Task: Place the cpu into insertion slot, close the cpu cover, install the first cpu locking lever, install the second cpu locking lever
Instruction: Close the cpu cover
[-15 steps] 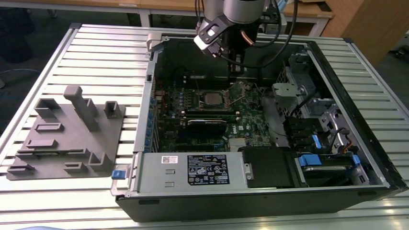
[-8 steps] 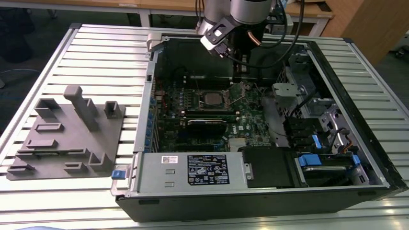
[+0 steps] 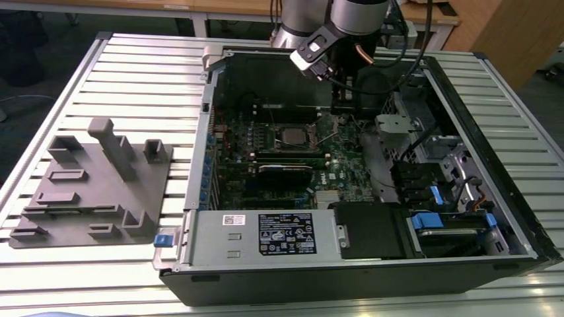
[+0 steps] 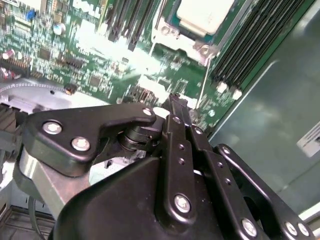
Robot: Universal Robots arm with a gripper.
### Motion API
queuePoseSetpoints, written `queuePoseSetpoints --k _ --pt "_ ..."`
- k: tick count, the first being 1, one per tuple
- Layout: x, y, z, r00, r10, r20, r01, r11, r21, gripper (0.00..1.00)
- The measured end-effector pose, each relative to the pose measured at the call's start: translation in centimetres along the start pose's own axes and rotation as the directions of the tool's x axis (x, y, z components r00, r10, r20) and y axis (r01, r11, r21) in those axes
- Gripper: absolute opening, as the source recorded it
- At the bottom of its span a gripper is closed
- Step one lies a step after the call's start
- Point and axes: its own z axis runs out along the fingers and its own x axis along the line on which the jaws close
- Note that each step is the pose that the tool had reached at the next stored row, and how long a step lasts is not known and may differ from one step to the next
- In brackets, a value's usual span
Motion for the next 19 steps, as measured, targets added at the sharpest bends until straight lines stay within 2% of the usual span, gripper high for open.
queuePoseSetpoints --k 5,10,19 --pt "0.12 1.13 0.20 1.0000 0.000 0.0002 0.000 1.0000 0.0000 0.11" --pt "0.24 1.90 0.35 1.0000 0.000 0.0002 0.000 1.0000 0.0001 0.11" --pt "0.25 1.98 0.40 1.0000 0.000 0.0000 0.000 1.0000 0.0000 0.11"
